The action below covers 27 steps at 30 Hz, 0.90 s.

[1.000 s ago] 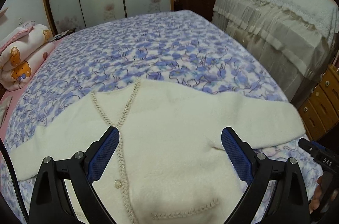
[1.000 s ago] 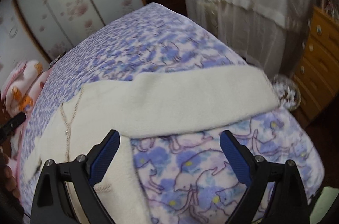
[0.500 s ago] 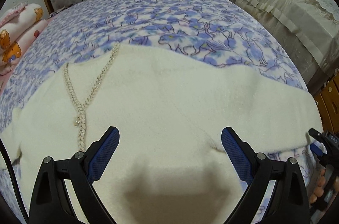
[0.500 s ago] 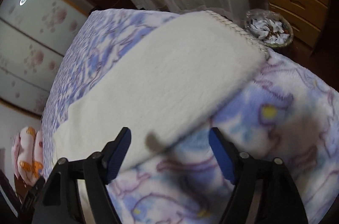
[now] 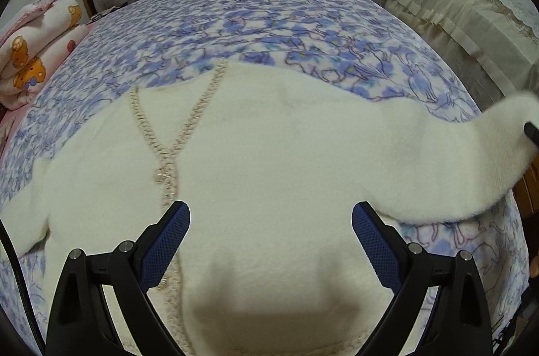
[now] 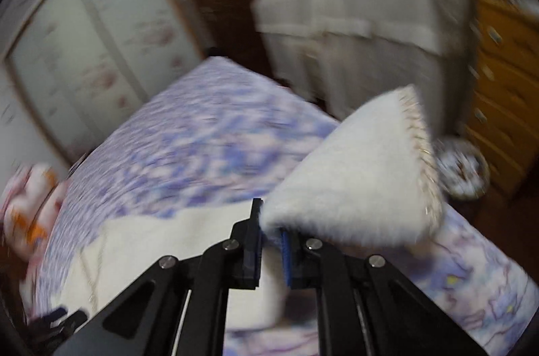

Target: Fold large clothes

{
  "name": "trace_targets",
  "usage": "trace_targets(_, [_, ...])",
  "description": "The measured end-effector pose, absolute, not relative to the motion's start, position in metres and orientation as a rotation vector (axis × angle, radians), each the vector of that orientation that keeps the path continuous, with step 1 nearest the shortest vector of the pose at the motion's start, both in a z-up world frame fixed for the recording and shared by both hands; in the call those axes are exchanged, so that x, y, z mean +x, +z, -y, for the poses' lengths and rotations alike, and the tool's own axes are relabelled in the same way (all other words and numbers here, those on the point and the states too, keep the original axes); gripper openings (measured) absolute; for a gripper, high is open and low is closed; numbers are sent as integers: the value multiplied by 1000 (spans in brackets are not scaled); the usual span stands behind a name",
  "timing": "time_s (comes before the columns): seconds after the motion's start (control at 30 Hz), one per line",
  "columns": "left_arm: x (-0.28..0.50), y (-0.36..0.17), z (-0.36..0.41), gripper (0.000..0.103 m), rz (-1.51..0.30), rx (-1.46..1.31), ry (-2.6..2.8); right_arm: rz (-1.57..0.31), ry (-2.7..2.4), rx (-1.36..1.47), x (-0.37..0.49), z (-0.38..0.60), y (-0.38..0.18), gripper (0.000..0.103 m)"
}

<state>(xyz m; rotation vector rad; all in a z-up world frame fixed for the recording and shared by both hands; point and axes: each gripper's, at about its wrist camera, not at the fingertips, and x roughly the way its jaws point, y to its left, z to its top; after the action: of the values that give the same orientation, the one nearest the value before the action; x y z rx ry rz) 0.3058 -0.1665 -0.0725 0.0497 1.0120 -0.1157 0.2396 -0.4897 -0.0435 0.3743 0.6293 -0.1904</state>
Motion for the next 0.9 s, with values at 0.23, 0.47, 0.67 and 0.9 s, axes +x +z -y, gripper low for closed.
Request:
trace_targets(0.23, [297,-82,117,96,-1045,6,-66,-840,98,178,258,361,-82,23])
trace_targets(0.47, [297,-118,101,96,-1167,-98,-172,-1078,166,302,239,344,-159,27])
trace_targets(0.67, [309,-138,118,82,-1230,-323,-355,-1072,156,390,214,358,-170,27])
trace_targets(0.9, [331,-180,148,65,-1318,-478,-433,-1052,161,463,204,371,-170,27])
